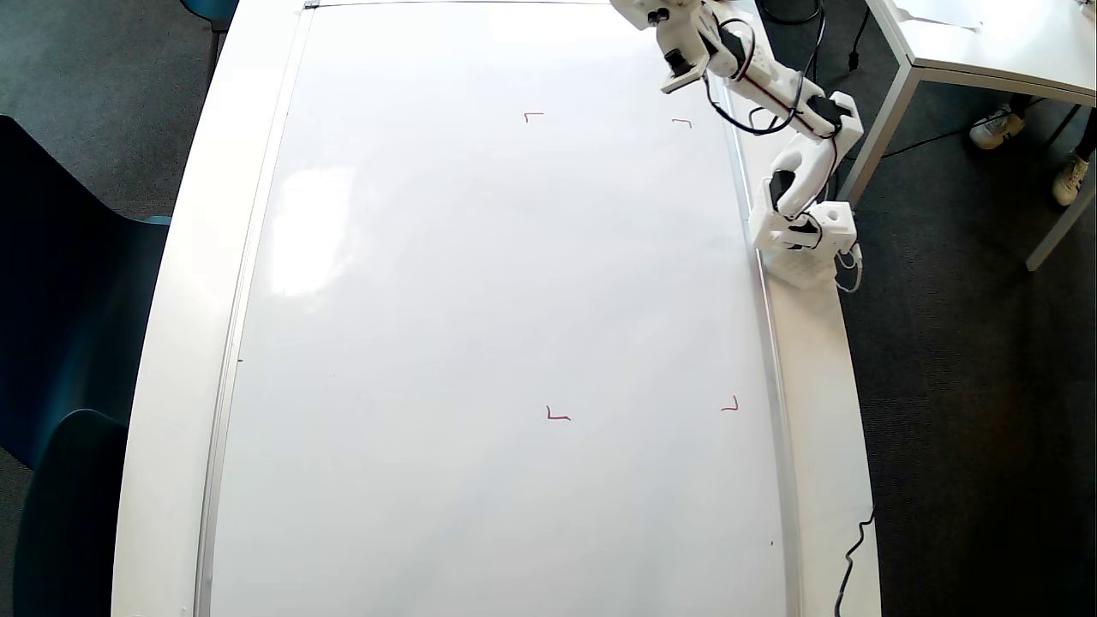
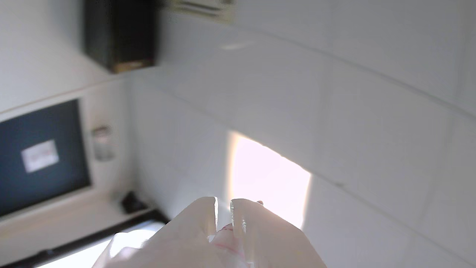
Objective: Draw on a whiteboard a robot head using a pen attached to the gripper
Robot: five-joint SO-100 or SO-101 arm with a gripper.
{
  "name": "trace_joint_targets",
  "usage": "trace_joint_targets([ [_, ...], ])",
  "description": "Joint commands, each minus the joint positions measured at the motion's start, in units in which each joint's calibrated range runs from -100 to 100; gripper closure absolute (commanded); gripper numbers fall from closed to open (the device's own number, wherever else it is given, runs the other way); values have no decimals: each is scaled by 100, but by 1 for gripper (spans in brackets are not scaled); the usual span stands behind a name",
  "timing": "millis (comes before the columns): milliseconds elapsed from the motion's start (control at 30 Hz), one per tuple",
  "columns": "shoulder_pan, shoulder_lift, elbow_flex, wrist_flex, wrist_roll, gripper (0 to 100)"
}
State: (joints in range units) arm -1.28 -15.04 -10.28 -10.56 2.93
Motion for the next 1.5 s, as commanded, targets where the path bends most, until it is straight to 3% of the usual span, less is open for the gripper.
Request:
trace_joint_targets([
  [0,-23,-10,16,2359,-41,99],
  [33,-126,-2,52,3341,-47,99],
  [167,-244,7,52,5452,-261,99],
  [333,-185,384,152,7172,-781,99],
  [533,-119,1030,152,8458,-1532,99],
  [800,-435,2003,143,10178,-1993,99],
  [933,-435,2422,143,10309,-2079,99],
  [1467,-922,3328,-847,8988,-2041,99],
])
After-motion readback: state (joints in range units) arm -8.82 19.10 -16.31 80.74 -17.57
